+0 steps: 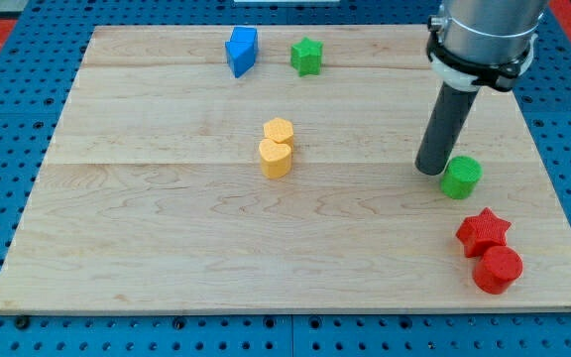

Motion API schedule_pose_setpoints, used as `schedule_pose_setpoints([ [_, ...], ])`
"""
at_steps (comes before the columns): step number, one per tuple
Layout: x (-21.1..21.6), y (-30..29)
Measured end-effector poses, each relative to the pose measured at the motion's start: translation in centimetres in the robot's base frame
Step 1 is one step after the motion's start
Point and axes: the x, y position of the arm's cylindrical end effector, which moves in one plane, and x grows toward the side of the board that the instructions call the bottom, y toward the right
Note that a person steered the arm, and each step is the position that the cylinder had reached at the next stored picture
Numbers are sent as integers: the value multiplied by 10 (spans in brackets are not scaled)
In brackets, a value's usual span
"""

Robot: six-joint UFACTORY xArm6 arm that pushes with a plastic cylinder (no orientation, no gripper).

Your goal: Push the green circle into the red star

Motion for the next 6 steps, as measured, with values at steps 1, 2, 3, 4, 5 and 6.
schedule_pose_setpoints([
  [1,-28,10],
  [2,-15,18],
  [3,-5,21],
  [4,21,24],
  [5,-3,23],
  [6,-52,13],
])
